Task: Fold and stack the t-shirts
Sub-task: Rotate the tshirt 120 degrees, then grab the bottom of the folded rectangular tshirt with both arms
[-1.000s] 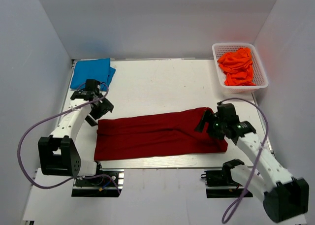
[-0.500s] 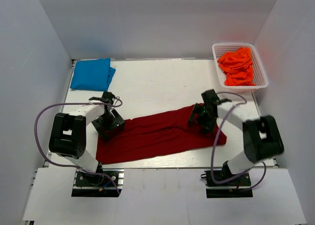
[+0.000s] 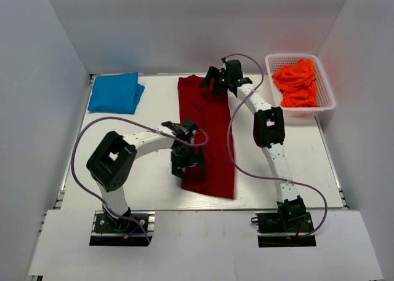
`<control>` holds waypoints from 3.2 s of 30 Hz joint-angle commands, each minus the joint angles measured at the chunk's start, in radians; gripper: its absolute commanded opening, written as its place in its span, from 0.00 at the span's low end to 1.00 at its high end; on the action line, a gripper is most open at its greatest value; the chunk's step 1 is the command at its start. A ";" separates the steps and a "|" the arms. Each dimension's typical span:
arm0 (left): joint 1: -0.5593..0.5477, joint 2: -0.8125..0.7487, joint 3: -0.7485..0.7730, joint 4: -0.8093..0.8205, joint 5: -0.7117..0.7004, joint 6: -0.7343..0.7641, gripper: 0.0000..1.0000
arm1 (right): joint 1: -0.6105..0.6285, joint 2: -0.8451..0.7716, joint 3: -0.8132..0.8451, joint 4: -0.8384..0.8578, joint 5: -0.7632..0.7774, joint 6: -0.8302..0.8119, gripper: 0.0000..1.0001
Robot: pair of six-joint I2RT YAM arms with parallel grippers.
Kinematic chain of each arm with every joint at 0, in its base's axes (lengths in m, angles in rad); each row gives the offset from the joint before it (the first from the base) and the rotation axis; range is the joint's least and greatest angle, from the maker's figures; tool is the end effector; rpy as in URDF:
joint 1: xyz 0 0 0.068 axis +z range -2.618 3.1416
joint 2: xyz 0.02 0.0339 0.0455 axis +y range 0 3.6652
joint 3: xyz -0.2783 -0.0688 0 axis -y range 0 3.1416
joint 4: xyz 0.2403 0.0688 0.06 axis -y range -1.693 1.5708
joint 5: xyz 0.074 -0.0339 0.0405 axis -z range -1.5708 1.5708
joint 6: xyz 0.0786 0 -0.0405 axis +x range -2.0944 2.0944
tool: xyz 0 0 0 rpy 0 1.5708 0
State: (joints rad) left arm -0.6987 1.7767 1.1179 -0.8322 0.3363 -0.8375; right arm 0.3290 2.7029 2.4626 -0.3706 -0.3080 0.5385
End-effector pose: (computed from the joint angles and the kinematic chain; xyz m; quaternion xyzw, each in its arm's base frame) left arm 0.2249 -0.2228 0.1385 0.0617 -0.9832 0.1476 0.0879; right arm 0.5995 0.2298 0.1474 0.0212 0.8791 0.3152 0.3568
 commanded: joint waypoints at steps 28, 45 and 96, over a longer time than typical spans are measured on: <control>-0.436 0.006 0.167 0.057 -0.092 0.238 0.97 | -0.061 -1.489 -1.500 -0.344 0.527 0.158 0.90; -0.550 0.291 0.404 -0.065 -0.388 0.299 0.53 | -0.128 -1.720 -1.926 -0.426 0.368 0.284 0.86; -0.326 0.041 0.428 -0.303 -0.508 0.138 0.00 | 0.085 -1.484 -1.532 -0.288 0.243 0.126 0.00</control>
State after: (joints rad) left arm -1.0771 1.8511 1.5173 -1.1027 -0.1013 -0.6899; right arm 0.4191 1.1725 0.8669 -0.6731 -0.1329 0.6941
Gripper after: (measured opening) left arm 0.067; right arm 0.012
